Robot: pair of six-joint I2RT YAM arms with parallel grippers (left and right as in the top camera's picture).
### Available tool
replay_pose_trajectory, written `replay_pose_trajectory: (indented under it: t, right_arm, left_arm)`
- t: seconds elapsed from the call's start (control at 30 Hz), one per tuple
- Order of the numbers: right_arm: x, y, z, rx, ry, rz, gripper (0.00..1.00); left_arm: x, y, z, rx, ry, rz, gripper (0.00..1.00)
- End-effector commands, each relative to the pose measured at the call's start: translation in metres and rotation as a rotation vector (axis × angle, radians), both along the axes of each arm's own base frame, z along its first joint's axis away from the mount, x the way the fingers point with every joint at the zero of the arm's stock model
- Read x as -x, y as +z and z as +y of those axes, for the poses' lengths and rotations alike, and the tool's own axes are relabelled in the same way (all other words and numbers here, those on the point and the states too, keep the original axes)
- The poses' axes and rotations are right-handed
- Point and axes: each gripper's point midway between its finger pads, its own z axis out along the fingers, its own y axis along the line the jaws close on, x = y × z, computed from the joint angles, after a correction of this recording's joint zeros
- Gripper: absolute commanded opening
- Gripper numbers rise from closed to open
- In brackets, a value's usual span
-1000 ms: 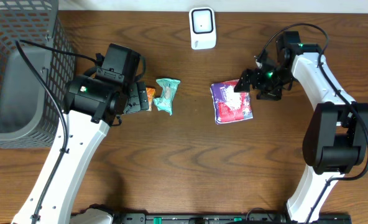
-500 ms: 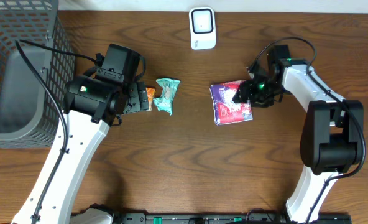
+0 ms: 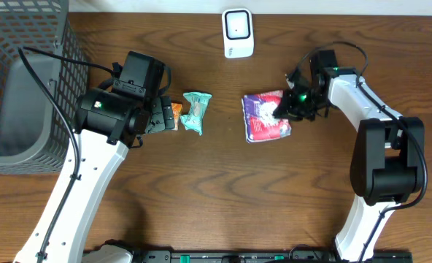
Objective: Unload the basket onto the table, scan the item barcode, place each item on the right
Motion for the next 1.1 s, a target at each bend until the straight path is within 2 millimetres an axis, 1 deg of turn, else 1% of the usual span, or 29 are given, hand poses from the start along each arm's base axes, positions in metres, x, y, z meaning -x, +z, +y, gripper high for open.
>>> replay_pose_trajectory:
  t: [0.0, 0.07, 0.23, 0.37, 0.5, 0.6, 0.73, 0.87, 0.97, 1.07]
  right_arm:
    - [-0.025, 0.033, 0.019, -0.087, -0.003, -0.075, 0.01]
    - [-0.039, 0.043, 0.023, -0.101, -0.042, -0.106, 0.01]
    - [-0.084, 0.068, 0.037, -0.185, -0.197, -0.203, 0.01]
    - [-0.120, 0.097, 0.054, -0.263, -0.261, -0.348, 0.01]
    - [-0.148, 0.115, 0.059, -0.258, -0.399, -0.451, 0.01]
    - [-0.163, 0.124, 0.060, -0.219, -0.480, -0.536, 0.01]
    - [-0.176, 0.133, 0.063, -0.213, -0.554, -0.603, 0.01]
    - [-0.187, 0.139, 0.073, -0.292, -0.593, -0.631, 0.01]
    - [-0.195, 0.133, 0.075, -0.326, -0.620, -0.638, 0.01]
    - [-0.199, 0.116, 0.075, -0.323, -0.636, -0.615, 0.01]
  left_arm:
    - [0.000, 0.004, 0.002, 0.005, 0.014, -0.012, 0.98]
    - [0.000, 0.004, 0.002, 0.005, 0.014, -0.012, 0.98]
    - [0.000, 0.004, 0.002, 0.005, 0.014, -0.012, 0.98]
    - [0.000, 0.004, 0.002, 0.005, 0.014, -0.012, 0.98]
    - [0.000, 0.004, 0.002, 0.005, 0.014, -0.012, 0.98]
    - [0.000, 0.004, 0.002, 0.005, 0.014, -0.012, 0.98]
    - [0.000, 0.004, 0.002, 0.005, 0.014, -0.012, 0.98]
    - [0.000, 0.004, 0.002, 0.005, 0.014, -0.012, 0.98]
    - [0.000, 0.004, 0.002, 0.005, 0.014, -0.012, 0.98]
    - [0.000, 0.004, 0.002, 0.005, 0.014, -0.012, 0.98]
